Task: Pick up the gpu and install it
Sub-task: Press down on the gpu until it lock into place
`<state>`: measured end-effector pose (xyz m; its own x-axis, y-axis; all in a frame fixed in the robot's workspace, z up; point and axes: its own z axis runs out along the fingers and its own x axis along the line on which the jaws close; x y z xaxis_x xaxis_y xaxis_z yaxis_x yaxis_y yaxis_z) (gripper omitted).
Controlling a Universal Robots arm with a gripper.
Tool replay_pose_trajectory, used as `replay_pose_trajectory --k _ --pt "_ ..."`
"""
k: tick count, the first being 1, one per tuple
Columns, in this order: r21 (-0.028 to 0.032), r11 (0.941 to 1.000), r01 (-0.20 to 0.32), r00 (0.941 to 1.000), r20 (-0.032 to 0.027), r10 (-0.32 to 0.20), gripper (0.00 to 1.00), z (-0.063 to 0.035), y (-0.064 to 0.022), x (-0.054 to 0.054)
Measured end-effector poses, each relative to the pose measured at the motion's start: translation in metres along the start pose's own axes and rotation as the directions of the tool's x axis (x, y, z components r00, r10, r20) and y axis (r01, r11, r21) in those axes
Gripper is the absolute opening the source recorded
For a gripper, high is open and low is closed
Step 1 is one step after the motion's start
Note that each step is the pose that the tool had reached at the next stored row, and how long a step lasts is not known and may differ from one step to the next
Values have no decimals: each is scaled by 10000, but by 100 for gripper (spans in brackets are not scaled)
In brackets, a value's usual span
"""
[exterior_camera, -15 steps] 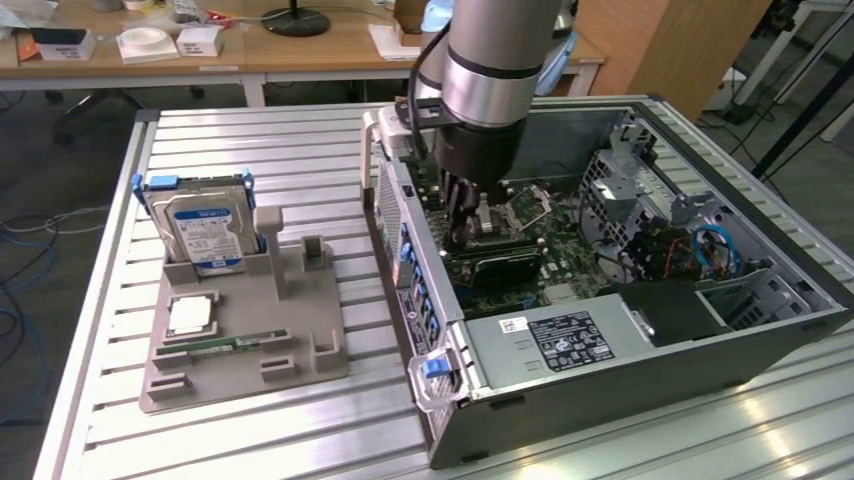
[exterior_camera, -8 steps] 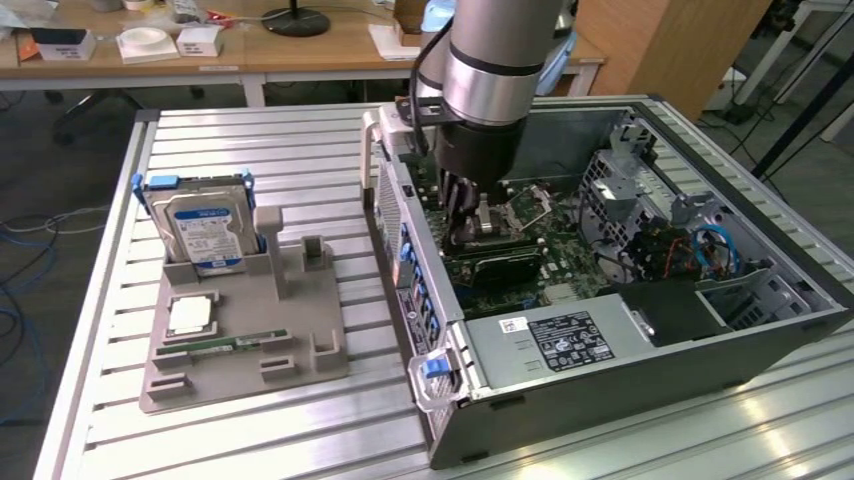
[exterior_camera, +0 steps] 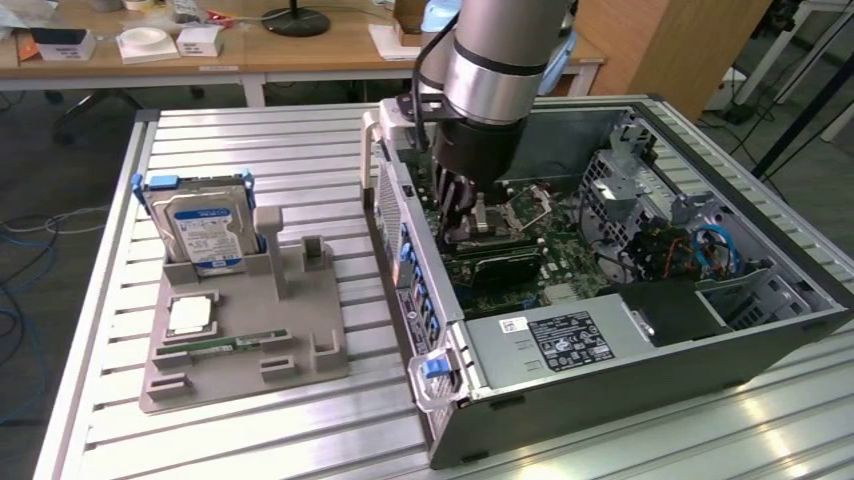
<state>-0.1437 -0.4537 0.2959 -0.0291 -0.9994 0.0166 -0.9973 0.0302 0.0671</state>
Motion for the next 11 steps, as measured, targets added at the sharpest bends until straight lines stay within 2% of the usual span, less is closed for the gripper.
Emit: replay_pose_trajectory --k 3,6,11 --pt "-220 9998 -17 10000 57 18 11 -6 1 1" --pt "-375 9993 -34 10000 85 37 11 -24 2 1" --pt "-409 9992 -44 10000 81 47 11 -27 3 1"
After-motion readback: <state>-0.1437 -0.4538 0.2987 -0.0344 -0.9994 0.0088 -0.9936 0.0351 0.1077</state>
